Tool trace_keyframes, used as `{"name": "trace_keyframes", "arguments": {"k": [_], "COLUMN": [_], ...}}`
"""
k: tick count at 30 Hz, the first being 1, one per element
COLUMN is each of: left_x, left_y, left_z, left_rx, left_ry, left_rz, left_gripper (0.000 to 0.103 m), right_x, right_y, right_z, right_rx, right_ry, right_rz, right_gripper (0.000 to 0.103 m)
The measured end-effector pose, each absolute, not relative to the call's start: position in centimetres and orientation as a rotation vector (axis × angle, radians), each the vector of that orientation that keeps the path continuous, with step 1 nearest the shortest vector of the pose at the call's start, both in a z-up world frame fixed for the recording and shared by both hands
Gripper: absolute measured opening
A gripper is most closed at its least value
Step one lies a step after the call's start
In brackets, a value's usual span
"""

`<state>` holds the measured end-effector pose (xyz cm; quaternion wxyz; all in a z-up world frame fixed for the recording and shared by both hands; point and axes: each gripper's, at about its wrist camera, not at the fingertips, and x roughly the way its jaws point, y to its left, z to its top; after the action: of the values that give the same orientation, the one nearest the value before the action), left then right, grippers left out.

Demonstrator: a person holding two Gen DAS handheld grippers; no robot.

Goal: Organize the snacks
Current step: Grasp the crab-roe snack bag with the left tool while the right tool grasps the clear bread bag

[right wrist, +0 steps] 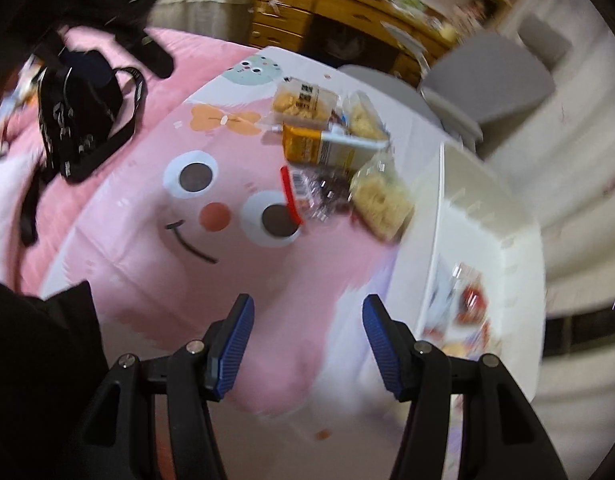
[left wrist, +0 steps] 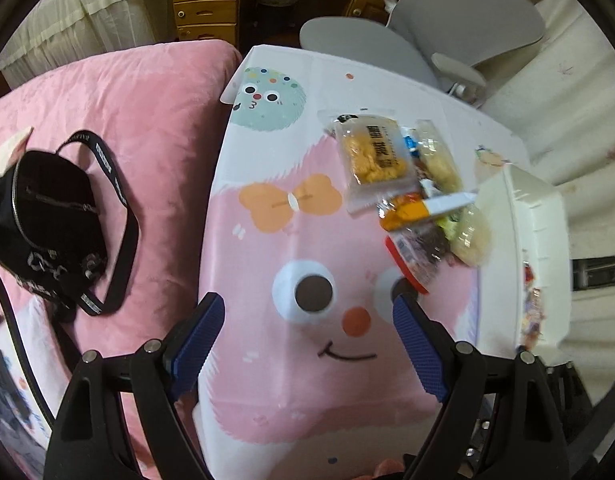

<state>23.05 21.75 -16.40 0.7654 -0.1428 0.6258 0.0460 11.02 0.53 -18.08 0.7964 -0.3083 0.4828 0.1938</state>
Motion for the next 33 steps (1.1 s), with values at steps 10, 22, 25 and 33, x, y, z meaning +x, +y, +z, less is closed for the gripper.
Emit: {"name": "trace_keyframes", "arguments": {"k": [10,22,25,33], "left_x": [32.7,41.1,42.1,43.4], "left_y": [19.5,17.8,17.7,17.0], "left_z": [-19.5,-24.9,-26.1,-28.5], "left_rx": [-0.237,-0.294,-0.335,-0.398], "left_ry": [1.451,1.481,1.487,1.498], "left_rz": [0.123,0.133,0.143,0.143], "left_gripper": [0.085,0.086,0.086,0.092], "right_x": [17.3,23.7,24.3,25.0], "right_y": [-0.1,0.8,1.1,2.2], "right_z": [-20.0,-22.9,-23.6,-25.3], "right_rx": [-0.829,-0.879,-0.925,-1.025], "right_ry": [1.009,1.013,1.017,1.014], "right_rz": [0.478,0.543,0.546,0.566], "right_gripper": [0.062,0.065,0.067,0.068]}}
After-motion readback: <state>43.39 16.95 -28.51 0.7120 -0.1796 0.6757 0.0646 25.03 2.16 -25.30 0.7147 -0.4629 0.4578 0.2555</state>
